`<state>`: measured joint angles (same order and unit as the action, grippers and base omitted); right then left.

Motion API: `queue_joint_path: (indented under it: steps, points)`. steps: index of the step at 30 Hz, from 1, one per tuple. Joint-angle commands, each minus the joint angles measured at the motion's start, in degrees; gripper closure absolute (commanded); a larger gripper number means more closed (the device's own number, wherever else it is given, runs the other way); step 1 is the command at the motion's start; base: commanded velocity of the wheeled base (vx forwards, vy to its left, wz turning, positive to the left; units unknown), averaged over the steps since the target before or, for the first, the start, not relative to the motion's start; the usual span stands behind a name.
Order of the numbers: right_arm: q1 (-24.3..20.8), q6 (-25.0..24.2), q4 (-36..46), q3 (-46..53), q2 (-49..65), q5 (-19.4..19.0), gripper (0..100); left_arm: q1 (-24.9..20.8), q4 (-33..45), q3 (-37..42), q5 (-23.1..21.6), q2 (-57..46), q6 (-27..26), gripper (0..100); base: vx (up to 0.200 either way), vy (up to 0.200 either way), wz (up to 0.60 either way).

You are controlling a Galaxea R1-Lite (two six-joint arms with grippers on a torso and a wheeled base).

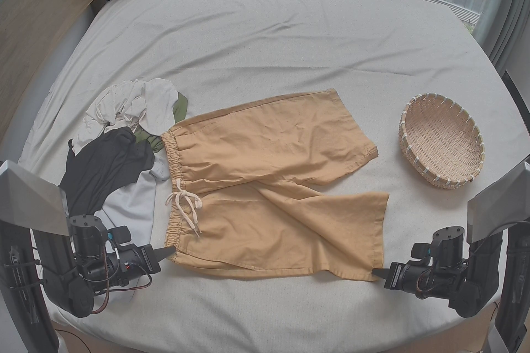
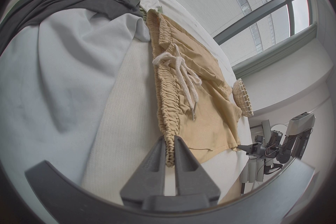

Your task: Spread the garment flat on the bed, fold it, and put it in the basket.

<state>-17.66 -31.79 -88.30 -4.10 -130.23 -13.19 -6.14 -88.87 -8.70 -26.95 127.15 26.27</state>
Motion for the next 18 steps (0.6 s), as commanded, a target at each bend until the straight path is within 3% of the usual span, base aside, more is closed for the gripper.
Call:
queue_joint_path:
  steps: [1,9,18]
  points:
    - [-0.5,1.2,0.1,4.0,4.1,-0.1,100,0.5,0.0,3.3,-2.0,-0.7,-1.5,100,0.000,0.000,0.00]
    - [0.2,2.5,4.3,4.1,4.5,0.0,100,3.9,0.3,8.5,-5.8,0.4,-8.8,100,0.000,0.000,0.00]
    - [-1.3,2.9,10.7,4.1,6.7,0.1,100,5.4,0.6,8.6,-7.4,1.8,-10.8,100,0.000,0.000,0.00]
